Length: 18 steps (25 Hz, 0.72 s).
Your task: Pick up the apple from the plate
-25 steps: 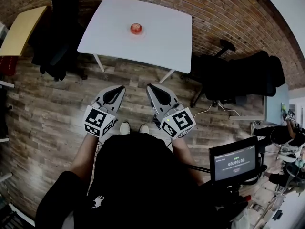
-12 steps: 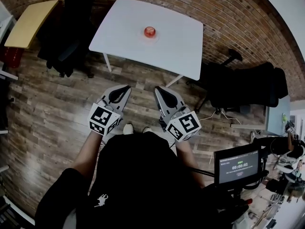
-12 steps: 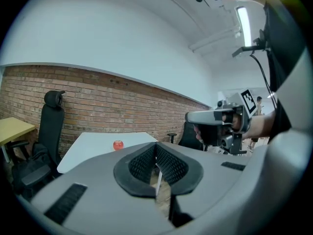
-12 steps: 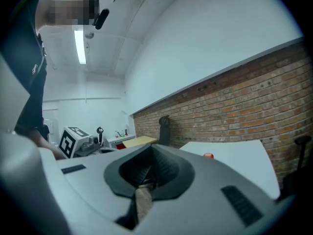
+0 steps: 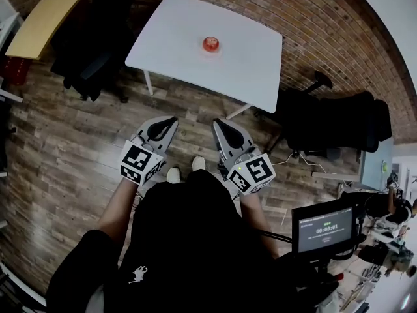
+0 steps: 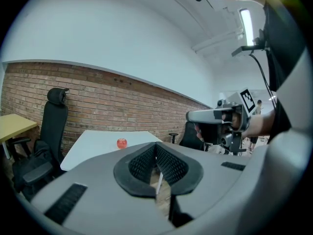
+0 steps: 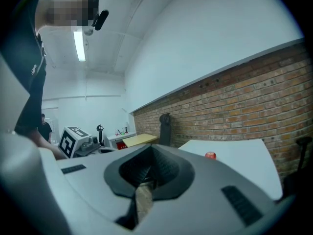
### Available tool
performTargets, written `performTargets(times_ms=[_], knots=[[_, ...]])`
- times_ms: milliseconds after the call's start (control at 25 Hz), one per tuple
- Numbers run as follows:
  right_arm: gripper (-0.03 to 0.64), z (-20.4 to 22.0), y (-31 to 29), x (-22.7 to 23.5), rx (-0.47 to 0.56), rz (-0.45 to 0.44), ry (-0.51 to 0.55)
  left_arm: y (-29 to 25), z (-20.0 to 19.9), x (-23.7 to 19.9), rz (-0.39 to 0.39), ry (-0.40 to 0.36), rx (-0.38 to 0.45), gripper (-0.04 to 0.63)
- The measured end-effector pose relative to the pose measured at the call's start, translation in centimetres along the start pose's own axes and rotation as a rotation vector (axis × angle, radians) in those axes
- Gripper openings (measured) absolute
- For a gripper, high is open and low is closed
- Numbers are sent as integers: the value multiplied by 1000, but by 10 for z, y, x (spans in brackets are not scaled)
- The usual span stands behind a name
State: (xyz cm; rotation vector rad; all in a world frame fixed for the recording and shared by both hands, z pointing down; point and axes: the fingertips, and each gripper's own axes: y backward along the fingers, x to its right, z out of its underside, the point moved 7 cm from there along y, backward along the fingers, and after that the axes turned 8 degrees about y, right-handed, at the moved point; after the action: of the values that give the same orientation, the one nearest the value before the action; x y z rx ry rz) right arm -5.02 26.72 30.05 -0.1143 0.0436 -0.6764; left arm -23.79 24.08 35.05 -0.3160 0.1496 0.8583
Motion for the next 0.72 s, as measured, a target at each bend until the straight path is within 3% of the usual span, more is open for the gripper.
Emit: performTargets(times_ms=[400, 720], knots=[[2, 5, -11, -2, -9, -17, -5, 3, 4, -8, -14, 12, 5, 5], [3, 5, -26, 27, -4, -36, -20, -23, -7, -21, -38, 5, -15, 5]])
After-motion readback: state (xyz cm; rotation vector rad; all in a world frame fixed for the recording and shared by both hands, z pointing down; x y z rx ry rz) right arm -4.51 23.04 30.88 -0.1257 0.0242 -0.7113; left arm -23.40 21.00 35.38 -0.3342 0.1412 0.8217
